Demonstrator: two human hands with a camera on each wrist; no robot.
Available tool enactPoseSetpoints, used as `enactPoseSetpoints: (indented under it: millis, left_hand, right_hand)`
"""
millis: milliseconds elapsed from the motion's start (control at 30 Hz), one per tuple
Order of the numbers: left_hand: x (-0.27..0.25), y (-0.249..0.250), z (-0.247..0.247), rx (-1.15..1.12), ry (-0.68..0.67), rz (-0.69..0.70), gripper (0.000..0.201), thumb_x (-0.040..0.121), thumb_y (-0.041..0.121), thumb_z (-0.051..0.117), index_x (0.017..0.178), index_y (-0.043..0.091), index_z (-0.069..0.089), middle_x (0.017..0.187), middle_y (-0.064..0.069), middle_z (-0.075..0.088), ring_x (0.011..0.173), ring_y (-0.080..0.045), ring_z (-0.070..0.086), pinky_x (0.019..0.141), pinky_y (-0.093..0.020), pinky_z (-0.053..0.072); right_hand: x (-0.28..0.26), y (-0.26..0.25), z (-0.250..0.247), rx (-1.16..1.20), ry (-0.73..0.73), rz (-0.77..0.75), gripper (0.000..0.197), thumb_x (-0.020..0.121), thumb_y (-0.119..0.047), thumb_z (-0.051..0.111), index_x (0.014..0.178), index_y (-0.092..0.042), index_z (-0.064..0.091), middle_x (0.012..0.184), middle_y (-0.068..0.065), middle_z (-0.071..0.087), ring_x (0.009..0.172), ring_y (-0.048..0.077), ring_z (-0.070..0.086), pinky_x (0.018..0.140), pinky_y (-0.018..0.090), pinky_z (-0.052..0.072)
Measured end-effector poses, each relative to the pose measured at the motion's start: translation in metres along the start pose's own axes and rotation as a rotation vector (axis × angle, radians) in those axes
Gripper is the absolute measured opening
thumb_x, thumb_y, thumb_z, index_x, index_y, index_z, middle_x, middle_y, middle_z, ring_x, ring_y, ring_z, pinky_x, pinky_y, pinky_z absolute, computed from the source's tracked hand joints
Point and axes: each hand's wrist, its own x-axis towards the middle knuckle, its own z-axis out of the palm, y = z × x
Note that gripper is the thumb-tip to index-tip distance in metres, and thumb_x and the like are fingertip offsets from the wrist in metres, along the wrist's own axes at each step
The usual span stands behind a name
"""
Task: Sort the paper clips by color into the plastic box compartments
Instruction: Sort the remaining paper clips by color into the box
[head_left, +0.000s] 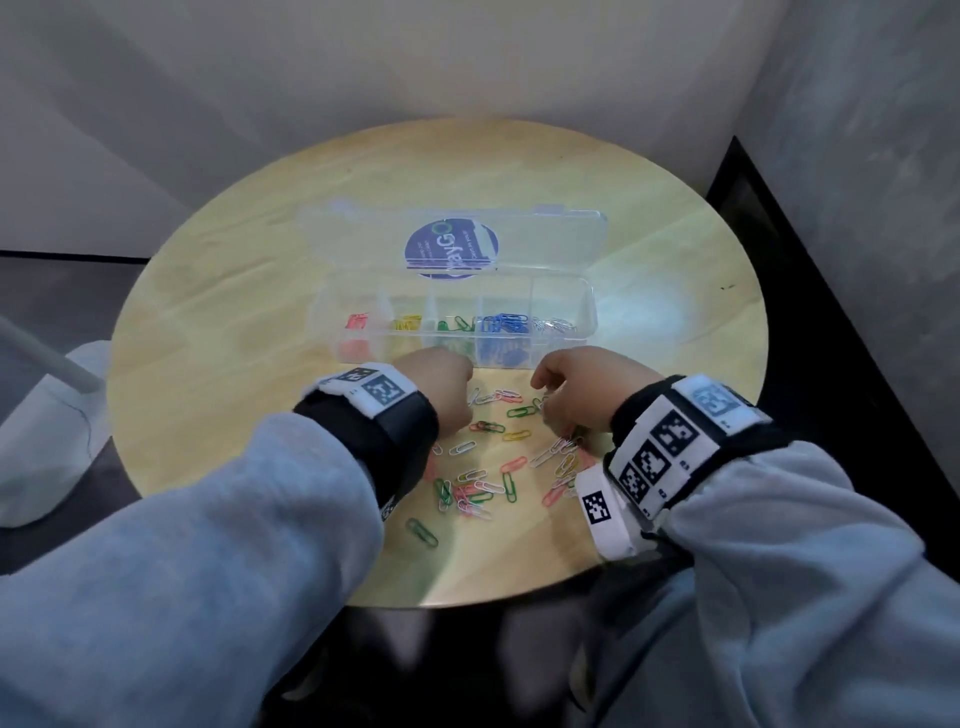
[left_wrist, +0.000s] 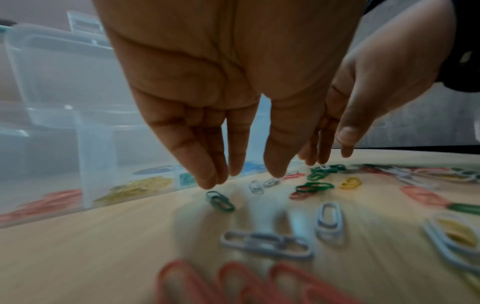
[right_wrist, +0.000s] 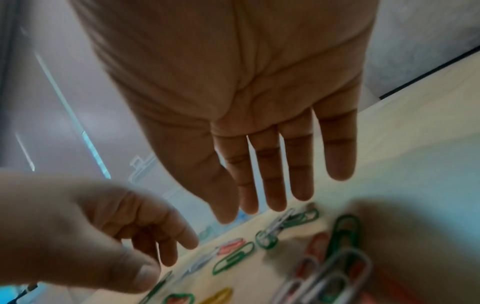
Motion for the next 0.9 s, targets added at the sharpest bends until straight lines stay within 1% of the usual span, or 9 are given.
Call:
enactPoseSetpoints:
  millis: [100,167,267,333,433,500,633,733,900]
  left_hand:
    - [0.008,0.007,0.0,0.011,-0.002,-0.025,0.026,0.088,0.022,0.055,0.109,0.009,0.063,0.088,-0.005,0.059,0.081,-0.022,0.053,0.057,-0.026,0.038]
    - [0.013,0.01,0.002,-0.001,0.01,-0.046,0.023,0.088,0.024,0.057,0.104,0.008,0.063,0.076,-0.003,0.052,0.077,-0.022,0.05,0.057,-0.027,0.035]
    - [0.019,0.013,0.003,-0.027,0.007,-0.047,0.026,0.089,0.028,0.058,0.106,0.008,0.061,0.098,-0.009,0.062,0.085,-0.024,0.055,0.067,-0.028,0.038]
    - [0.021,0.014,0.004,-0.044,0.005,-0.036,0.026,0.09,0.027,0.058,0.108,0.008,0.061,0.108,-0.009,0.064,0.094,-0.025,0.058,0.072,-0.028,0.039]
    - [0.024,0.014,0.006,-0.088,-0.009,-0.05,0.024,0.088,0.023,0.059,0.108,0.009,0.064,0.106,-0.007,0.065,0.092,-0.023,0.059,0.07,-0.028,0.04]
    - [0.025,0.013,0.007,-0.106,-0.04,-0.064,0.024,0.086,0.021,0.061,0.105,0.01,0.067,0.104,-0.006,0.067,0.086,-0.021,0.057,0.068,-0.027,0.04]
    - [0.023,0.01,0.008,-0.122,-0.085,-0.093,0.026,0.084,0.023,0.062,0.106,0.009,0.068,0.109,-0.007,0.068,0.085,-0.02,0.057,0.068,-0.027,0.041]
    - [0.022,0.005,0.009,-0.158,-0.068,-0.097,0.023,0.083,0.023,0.065,0.1,0.008,0.064,0.103,-0.007,0.066,0.087,-0.021,0.057,0.065,-0.026,0.04]
    - [0.017,-0.004,0.008,-0.191,-0.027,-0.174,0.046,0.074,0.041,0.075,0.105,0.009,0.063,0.104,-0.007,0.066,0.099,-0.026,0.062,0.07,-0.03,0.041]
  right_hand:
    - [0.003,-0.004,0.001,-0.096,-0.027,0.004,0.036,0.084,-0.006,0.055,0.118,-0.017,0.057,0.121,0.002,0.057,0.088,0.019,0.054,0.073,0.027,0.045]
    - [0.005,-0.005,0.001,-0.161,-0.017,0.001,0.034,0.084,-0.003,0.055,0.115,-0.017,0.058,0.119,0.003,0.059,0.086,0.019,0.052,0.071,0.028,0.046]
    - [0.007,-0.005,0.003,-0.195,-0.042,0.019,0.032,0.083,-0.001,0.055,0.112,-0.012,0.061,0.11,0.006,0.061,0.083,0.02,0.052,0.058,0.025,0.044]
    - [0.008,-0.005,0.004,-0.208,-0.054,0.025,0.027,0.086,-0.004,0.054,0.111,-0.009,0.062,0.108,0.008,0.063,0.085,0.022,0.055,0.059,0.025,0.045]
    - [0.01,-0.004,0.006,-0.235,-0.055,0.042,0.025,0.087,-0.009,0.053,0.109,-0.005,0.064,0.11,0.011,0.066,0.097,0.026,0.062,0.076,0.03,0.049]
    - [0.011,-0.005,0.007,-0.265,-0.089,0.05,0.025,0.086,-0.008,0.053,0.107,-0.002,0.065,0.109,0.013,0.068,0.093,0.027,0.063,0.079,0.032,0.051]
    - [0.007,-0.004,0.006,-0.182,-0.118,0.042,0.021,0.082,-0.005,0.053,0.096,0.0,0.067,0.1,0.014,0.072,0.072,0.025,0.059,0.073,0.034,0.055]
    - [0.003,-0.004,0.001,-0.1,-0.066,-0.013,0.009,0.08,-0.005,0.053,0.077,-0.011,0.059,0.093,0.008,0.072,0.071,0.021,0.058,0.066,0.03,0.051]
    - [0.005,0.001,-0.001,0.124,-0.077,-0.044,0.014,0.085,-0.007,0.054,0.089,-0.016,0.063,0.065,-0.002,0.058,0.058,0.012,0.053,0.062,0.023,0.045]
